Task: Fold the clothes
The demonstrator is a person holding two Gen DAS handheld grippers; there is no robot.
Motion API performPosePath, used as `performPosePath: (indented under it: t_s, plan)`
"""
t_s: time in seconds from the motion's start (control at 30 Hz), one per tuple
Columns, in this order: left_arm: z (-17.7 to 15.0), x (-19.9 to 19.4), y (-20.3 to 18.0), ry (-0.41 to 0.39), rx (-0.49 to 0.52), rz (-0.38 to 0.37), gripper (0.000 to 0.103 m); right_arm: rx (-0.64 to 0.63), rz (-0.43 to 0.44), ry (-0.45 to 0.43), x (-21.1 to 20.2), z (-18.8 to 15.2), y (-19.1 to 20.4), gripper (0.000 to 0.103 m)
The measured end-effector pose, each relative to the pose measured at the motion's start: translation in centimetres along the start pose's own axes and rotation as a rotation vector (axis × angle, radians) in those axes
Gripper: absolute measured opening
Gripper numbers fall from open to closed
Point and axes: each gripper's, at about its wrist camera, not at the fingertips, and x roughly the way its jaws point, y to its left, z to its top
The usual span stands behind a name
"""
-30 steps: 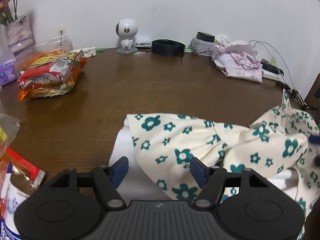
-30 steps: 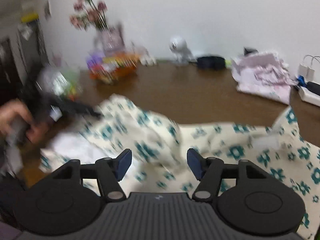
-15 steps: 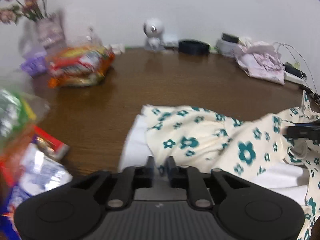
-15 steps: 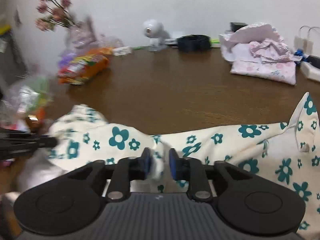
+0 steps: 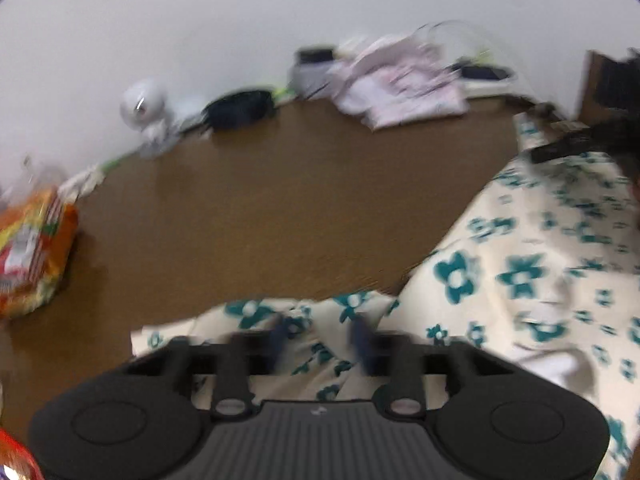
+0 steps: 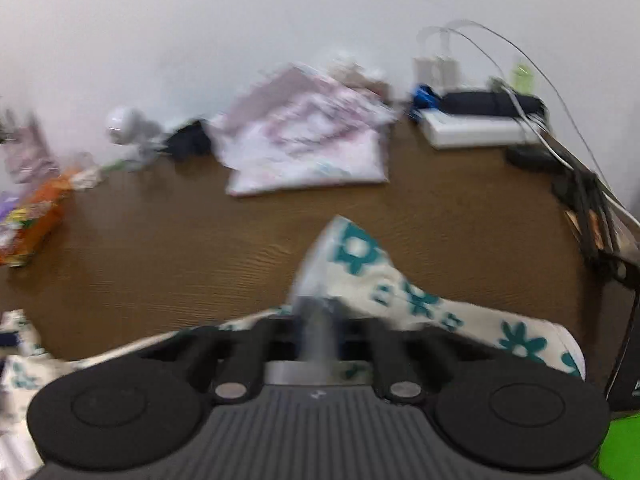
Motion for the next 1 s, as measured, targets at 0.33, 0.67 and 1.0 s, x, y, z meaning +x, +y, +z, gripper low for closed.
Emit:
performPosePath:
  t_s: [0.33,0.67,1.0]
  plan:
    - [0.9,1.2,2.6,-0.006,-0.233,0.098,0.016,0.069,0.045,-0.041,-4.8,0.1,-2.6,0.016]
    - [0.5,0.6,1.3,0.002,-0.194,0.125,0.025,0.082,0.0,0.067,5.6,2.8,1.5,0.0]
    - [0.2,0.8,3.0,-0.004,-0.32,0.125,0.027,0.06,-0.18,-0.021,0.3,1.6,-1.2,0.002]
